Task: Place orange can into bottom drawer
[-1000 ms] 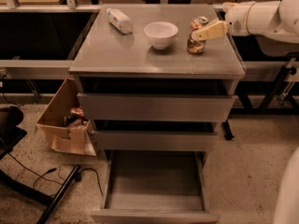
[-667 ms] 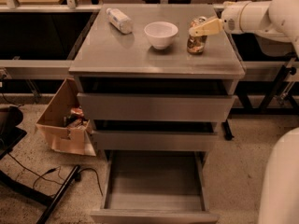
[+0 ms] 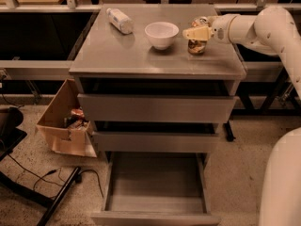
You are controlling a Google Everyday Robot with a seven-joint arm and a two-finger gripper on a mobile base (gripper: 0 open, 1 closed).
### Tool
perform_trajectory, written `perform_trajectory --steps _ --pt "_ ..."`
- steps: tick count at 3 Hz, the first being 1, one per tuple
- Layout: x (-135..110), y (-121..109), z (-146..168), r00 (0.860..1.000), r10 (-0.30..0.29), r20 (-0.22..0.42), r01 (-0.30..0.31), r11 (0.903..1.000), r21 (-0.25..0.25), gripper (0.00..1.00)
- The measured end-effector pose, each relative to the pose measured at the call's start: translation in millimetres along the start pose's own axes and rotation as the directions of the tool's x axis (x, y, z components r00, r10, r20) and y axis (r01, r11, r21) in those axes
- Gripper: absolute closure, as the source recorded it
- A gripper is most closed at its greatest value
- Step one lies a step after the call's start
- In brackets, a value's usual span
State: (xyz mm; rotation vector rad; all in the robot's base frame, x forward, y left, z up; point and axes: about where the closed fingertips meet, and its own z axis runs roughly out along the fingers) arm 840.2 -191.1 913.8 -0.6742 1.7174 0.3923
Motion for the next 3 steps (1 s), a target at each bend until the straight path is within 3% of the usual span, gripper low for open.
perform_trajectory --steps 1,2,3 --pt "0.0 0.0 0.0 1.0 0.0 0.0 0.0 1.0 0.0 0.5" --pt "0.0 0.0 0.1 1.0 0.0 0.0 0.0 1.0 0.0 0.81" --pt "-0.1 0.1 0.0 1.0 0.0 0.0 0.0 1.0 0.0 1.0"
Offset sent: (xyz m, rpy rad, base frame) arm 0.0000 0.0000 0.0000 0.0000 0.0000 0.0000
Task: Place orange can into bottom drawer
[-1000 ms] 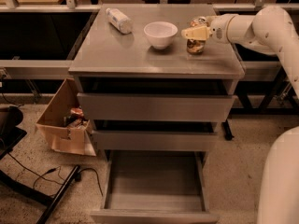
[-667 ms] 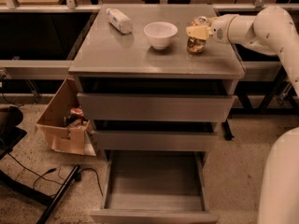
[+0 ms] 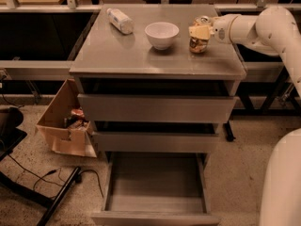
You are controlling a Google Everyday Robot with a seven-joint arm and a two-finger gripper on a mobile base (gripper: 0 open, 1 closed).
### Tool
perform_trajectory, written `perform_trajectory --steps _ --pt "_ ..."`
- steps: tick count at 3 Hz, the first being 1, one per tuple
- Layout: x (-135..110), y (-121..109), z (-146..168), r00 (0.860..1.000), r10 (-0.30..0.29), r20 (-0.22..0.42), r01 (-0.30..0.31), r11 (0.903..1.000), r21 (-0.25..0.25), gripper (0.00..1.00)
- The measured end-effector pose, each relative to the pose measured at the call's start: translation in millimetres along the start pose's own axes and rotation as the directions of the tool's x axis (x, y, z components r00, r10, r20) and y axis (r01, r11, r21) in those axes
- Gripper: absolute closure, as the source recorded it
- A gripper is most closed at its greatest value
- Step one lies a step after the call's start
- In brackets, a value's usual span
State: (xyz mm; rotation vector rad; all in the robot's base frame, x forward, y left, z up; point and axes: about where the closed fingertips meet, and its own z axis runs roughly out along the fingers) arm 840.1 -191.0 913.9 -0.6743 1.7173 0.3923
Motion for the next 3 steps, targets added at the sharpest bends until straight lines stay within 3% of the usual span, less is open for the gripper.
perform_trajectory --steps 1,2,3 --pt "-33.7 8.8 -25.8 0.998 -0.037 0.046 0.036 0.9993 0.006 1.0" --pt "-78.2 26.7 -84.0 0.989 -0.096 0.112 0.091 0.9948 0.046 1.0" --pt "-91.2 61.5 -149.1 0.983 -0.145 0.116 0.136 0.9872 0.083 1.0"
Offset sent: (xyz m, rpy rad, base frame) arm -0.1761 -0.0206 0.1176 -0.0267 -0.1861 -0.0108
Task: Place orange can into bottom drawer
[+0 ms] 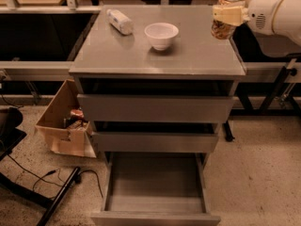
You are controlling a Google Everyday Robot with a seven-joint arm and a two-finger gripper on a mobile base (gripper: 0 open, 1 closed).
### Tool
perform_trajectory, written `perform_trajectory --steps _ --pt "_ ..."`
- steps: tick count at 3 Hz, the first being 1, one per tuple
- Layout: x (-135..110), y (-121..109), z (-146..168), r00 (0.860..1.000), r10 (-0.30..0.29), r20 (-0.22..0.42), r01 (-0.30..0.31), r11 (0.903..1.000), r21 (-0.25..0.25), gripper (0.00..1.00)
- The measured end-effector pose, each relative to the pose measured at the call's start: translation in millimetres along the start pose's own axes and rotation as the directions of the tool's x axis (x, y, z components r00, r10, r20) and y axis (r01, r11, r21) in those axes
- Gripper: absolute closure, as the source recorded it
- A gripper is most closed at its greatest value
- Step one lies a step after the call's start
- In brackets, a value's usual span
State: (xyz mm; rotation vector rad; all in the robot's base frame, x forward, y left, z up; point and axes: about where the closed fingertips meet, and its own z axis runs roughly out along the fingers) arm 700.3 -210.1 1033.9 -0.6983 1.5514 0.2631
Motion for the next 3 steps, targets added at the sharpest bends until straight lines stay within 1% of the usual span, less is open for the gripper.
perform_trajectory --steps 1,2,3 --pt "12.4 34.2 -75.2 0.996 -0.019 -0.084 0.02 0.9997 0.014 1.0" --pt "71.0 78.1 -129.1 0.983 0.013 -0.181 -0.019 0.9994 -0.029 1.0" --pt "162.1 124.6 -160.1 0.982 0.122 -0.145 -0.132 0.9896 -0.058 1.0"
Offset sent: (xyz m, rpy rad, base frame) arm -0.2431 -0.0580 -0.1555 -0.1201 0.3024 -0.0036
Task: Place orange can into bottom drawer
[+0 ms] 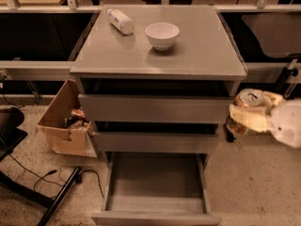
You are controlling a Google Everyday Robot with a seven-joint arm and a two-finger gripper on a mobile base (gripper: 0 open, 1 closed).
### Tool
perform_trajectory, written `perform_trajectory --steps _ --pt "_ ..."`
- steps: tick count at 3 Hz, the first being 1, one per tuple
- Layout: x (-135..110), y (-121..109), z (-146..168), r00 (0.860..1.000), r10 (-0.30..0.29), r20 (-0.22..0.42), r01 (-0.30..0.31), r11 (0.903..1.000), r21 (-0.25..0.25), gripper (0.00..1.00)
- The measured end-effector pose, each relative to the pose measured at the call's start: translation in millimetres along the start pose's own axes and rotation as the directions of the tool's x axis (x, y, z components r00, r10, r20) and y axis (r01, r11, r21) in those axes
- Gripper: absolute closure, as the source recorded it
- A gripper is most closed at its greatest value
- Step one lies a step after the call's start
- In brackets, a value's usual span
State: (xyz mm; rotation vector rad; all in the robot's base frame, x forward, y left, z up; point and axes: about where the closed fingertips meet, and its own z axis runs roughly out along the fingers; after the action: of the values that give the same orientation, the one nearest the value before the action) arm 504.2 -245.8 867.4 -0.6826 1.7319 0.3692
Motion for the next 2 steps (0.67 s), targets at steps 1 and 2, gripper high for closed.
perform_trajectory --steps 1,2 --pt "66.0 10.0 7.9 0.99 0.1 0.097 -0.102 0.9947 0.015 1.0" --pt "152.7 4.4 27.9 0.963 0.243 0.113 -0.252 0.9643 0.08 1.0"
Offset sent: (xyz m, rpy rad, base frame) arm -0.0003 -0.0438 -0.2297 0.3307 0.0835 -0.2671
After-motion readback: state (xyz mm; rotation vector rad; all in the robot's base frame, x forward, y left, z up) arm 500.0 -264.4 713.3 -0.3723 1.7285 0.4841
